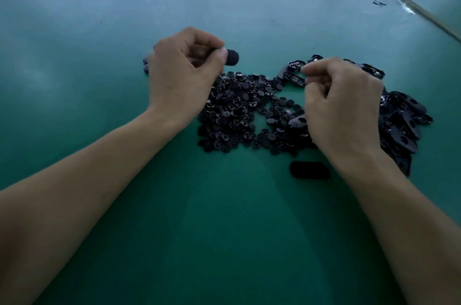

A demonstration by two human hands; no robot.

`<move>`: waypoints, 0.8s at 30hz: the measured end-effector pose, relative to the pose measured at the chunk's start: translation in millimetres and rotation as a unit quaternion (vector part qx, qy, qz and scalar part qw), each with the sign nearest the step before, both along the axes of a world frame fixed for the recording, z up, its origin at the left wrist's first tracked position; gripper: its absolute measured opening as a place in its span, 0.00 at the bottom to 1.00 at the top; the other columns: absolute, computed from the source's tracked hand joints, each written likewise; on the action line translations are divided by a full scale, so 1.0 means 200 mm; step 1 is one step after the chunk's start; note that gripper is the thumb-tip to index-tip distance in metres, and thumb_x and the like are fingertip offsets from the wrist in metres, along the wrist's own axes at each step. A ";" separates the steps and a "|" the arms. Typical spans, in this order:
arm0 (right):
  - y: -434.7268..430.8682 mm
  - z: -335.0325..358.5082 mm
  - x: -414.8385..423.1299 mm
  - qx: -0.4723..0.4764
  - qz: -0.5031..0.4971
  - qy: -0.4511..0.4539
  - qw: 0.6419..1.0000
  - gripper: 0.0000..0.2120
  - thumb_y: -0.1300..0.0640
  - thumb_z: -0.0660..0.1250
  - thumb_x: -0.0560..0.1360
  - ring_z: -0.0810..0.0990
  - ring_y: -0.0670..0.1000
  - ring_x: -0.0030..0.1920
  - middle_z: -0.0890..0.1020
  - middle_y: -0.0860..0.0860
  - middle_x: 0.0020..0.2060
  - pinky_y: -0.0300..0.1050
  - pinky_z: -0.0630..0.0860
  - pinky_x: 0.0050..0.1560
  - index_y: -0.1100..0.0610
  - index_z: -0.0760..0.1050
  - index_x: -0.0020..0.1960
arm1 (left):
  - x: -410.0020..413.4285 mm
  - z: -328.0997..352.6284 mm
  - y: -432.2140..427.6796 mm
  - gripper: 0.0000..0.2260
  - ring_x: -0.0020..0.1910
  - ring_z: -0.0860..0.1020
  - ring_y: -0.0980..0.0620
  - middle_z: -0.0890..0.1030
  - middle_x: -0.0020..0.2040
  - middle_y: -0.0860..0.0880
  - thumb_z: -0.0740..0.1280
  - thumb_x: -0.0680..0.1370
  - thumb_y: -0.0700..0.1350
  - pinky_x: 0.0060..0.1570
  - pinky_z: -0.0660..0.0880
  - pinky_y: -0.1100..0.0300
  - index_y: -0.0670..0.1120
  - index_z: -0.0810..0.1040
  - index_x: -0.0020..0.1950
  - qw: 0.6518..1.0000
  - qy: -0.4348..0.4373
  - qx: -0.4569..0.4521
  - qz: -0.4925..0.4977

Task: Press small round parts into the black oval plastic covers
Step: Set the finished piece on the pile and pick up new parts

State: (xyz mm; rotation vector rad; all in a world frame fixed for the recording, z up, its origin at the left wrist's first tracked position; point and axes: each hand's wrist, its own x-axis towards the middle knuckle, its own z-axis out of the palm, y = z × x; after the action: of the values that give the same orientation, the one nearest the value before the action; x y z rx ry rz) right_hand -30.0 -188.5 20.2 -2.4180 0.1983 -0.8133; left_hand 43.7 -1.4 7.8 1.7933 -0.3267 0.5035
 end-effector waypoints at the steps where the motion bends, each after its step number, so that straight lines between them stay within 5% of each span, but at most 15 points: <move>1: 0.00 0.00 0.00 -0.018 -0.014 0.012 1.000 0.14 0.64 0.61 0.77 0.79 0.52 0.51 0.82 0.49 0.46 0.39 0.73 0.56 0.56 0.81 0.57 | 0.01 0.01 0.01 0.05 0.38 0.85 0.54 0.85 0.35 0.58 0.71 0.76 0.43 0.40 0.83 0.52 0.54 0.80 0.44 1.000 -0.001 -0.001 0.014; 4: -0.01 -0.01 -0.01 -0.082 -0.040 0.055 0.994 0.15 0.62 0.62 0.77 0.75 0.56 0.58 0.82 0.52 0.52 0.47 0.70 0.61 0.55 0.78 0.62 | 0.05 0.02 0.06 0.04 0.37 0.85 0.56 0.84 0.35 0.64 0.71 0.77 0.43 0.34 0.82 0.60 0.52 0.80 0.45 0.999 0.013 -0.002 0.050; 9: -0.04 0.00 -0.01 -0.104 -0.068 0.105 0.987 0.14 0.59 0.58 0.79 0.73 0.60 0.59 0.80 0.55 0.54 0.54 0.69 0.60 0.54 0.80 0.58 | 0.12 0.00 0.13 0.02 0.34 0.80 0.67 0.81 0.36 0.60 0.73 0.74 0.49 0.44 0.79 0.65 0.54 0.82 0.45 0.989 0.029 0.084 0.117; 16: -0.04 0.06 -0.04 -0.082 -0.046 0.161 0.982 0.15 0.46 0.57 0.73 0.76 0.58 0.47 0.82 0.53 0.42 0.51 0.73 0.47 0.52 0.79 0.42 | 0.14 -0.03 0.15 0.04 0.40 0.80 0.57 0.79 0.35 0.63 0.74 0.72 0.53 0.49 0.80 0.54 0.57 0.81 0.41 0.972 0.084 0.169 0.138; 20: -0.05 0.10 -0.06 -0.059 -0.001 0.244 0.968 0.14 0.39 0.63 0.64 0.79 0.52 0.46 0.81 0.44 0.38 0.50 0.77 0.47 0.48 0.78 0.39 | 0.16 -0.05 0.16 0.04 0.51 0.80 0.50 0.80 0.40 0.56 0.75 0.72 0.51 0.49 0.78 0.54 0.59 0.81 0.43 0.970 0.086 0.172 0.148; 24: -0.08 0.14 -0.06 -0.053 0.062 0.295 0.952 0.21 0.33 0.60 0.57 0.79 0.49 0.44 0.81 0.43 0.38 0.52 0.78 0.49 0.45 0.78 0.41 | 0.18 -0.06 0.17 0.04 0.45 0.77 0.54 0.76 0.36 0.61 0.73 0.74 0.49 0.47 0.76 0.57 0.58 0.80 0.44 0.971 0.100 0.155 0.152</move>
State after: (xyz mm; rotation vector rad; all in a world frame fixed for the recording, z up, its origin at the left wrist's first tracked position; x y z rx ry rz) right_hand -42.0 -204.1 47.5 -2.6828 0.2297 -0.0255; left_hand 80.2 32.1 -4.1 2.1966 0.0148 0.5004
